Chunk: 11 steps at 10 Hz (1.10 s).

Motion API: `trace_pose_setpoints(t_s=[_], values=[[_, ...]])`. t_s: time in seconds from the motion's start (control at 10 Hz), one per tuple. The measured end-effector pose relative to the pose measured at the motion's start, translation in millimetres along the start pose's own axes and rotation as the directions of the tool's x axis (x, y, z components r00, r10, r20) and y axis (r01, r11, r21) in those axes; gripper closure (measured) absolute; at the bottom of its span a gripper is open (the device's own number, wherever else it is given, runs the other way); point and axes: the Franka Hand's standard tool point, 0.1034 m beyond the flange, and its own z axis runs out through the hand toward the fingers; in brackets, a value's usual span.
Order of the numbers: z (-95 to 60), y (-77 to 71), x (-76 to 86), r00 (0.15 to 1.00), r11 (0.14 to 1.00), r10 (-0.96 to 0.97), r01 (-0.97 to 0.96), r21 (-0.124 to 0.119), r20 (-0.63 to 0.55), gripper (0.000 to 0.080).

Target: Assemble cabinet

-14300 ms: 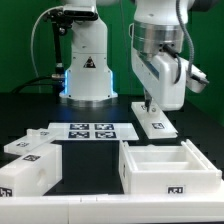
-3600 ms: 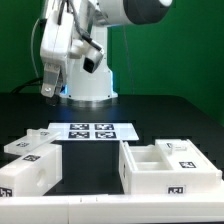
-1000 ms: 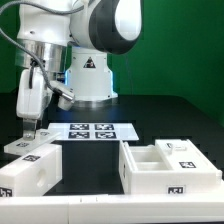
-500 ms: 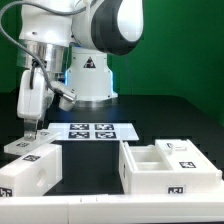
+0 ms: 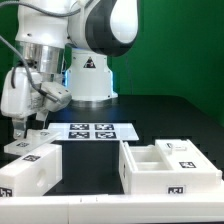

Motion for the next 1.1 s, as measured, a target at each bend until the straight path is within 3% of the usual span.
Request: trace_pose_setpoints(t_s=[0.1,0.3,0.4,0.6,1.1], values=[[-0.1,0.7,0.7,1.000,1.000,0.002,-0.002,0.000,-0.001,0.0002],[-6.6,-1.1,4.5,1.000,0.999,0.027,-0.027,0.026,-0.008,0.0002],[-11.3,0.7,3.5,0.999,0.998,0.042,-0.041,0.041,-0.009,0.0002],[-12.3,3.4,-3.6,0.999,0.998,0.030,-0.030,0.049,-0.012,0.0002],[3.9,12.6,3.7,0.999,1.000,0.003,-0.002,0.016,-0.051,0.0002]])
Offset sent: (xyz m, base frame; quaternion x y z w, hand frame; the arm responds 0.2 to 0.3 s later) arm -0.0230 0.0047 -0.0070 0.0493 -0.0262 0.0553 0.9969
